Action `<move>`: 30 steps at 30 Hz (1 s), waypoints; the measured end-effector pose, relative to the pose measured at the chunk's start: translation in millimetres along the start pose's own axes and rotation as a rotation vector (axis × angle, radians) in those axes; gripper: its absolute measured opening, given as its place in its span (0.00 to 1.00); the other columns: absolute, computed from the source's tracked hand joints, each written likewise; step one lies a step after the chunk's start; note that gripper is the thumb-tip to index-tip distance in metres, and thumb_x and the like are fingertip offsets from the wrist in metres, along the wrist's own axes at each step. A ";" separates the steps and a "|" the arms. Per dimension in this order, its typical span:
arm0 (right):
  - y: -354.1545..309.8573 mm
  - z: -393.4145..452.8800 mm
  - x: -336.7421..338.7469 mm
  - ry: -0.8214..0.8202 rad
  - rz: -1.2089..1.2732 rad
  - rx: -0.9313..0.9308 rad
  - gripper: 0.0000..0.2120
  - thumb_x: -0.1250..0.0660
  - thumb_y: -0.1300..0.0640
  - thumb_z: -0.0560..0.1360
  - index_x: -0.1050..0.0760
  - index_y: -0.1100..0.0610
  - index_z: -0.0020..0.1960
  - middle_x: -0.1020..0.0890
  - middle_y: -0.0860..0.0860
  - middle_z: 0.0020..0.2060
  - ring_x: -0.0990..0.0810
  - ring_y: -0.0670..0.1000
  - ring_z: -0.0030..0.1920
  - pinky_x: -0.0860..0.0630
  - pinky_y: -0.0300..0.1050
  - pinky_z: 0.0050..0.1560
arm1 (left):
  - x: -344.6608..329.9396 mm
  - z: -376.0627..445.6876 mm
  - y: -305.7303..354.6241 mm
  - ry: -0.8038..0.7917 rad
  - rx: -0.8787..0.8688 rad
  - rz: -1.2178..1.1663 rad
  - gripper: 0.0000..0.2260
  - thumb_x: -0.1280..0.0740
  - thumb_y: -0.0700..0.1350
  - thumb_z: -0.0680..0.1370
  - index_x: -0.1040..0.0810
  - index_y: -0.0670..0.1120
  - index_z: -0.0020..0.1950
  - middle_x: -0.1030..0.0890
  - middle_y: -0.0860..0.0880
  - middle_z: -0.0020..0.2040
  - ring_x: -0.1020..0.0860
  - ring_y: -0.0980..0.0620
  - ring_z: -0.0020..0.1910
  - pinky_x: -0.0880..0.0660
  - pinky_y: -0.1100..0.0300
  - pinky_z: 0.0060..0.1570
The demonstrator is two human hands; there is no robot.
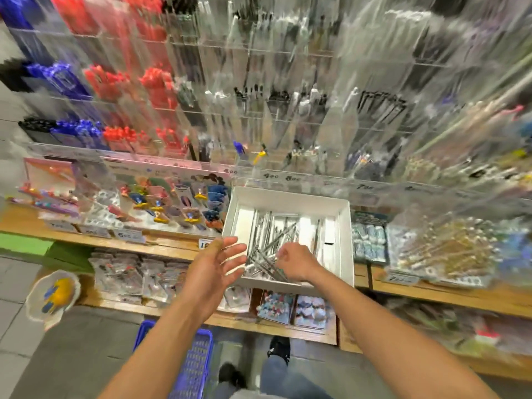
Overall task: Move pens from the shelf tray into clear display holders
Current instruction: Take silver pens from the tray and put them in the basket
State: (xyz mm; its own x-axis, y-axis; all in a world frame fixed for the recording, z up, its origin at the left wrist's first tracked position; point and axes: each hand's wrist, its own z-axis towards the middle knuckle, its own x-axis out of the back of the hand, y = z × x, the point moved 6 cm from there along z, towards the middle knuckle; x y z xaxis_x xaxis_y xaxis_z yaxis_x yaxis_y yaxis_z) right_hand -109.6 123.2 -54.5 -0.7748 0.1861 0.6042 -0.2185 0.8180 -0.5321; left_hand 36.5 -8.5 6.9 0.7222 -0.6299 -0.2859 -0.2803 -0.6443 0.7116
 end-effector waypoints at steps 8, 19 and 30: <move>-0.6 26.9 -31.6 -0.075 -0.450 -0.021 0.08 0.35 0.64 0.74 0.30 0.56 0.39 0.26 0.48 0.34 0.27 0.47 0.33 0.30 0.42 0.32 | -1.2 18.5 14.7 0.052 0.043 0.056 0.14 0.42 0.52 0.84 0.22 0.46 0.60 0.14 0.48 0.53 0.17 0.48 0.53 0.23 0.55 0.49; -46.7 -17.1 12.3 0.076 0.341 0.157 0.06 0.31 0.47 0.75 0.26 0.47 0.46 0.20 0.47 0.43 0.21 0.45 0.40 0.26 0.38 0.40 | -28.7 50.6 28.2 -0.069 0.098 0.296 0.07 0.36 0.46 0.82 0.22 0.46 0.57 0.18 0.47 0.55 0.19 0.48 0.54 0.22 0.55 0.48; -18.6 17.5 -33.2 -0.149 -0.091 -0.041 0.07 0.35 0.56 0.79 0.21 0.59 0.51 0.18 0.53 0.49 0.19 0.52 0.45 0.26 0.41 0.44 | -5.5 57.3 31.0 -0.025 0.107 0.179 0.09 0.43 0.42 0.85 0.24 0.45 0.57 0.23 0.48 0.40 0.21 0.49 0.42 0.24 0.53 0.45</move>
State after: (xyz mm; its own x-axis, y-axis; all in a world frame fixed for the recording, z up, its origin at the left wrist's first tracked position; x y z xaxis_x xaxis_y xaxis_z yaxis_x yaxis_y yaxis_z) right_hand -90.1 92.3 -75.0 -0.8331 0.0301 0.5523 -0.2695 0.8498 -0.4529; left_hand -12.5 -49.9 -6.2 0.6395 -0.7480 -0.1778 -0.4694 -0.5630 0.6802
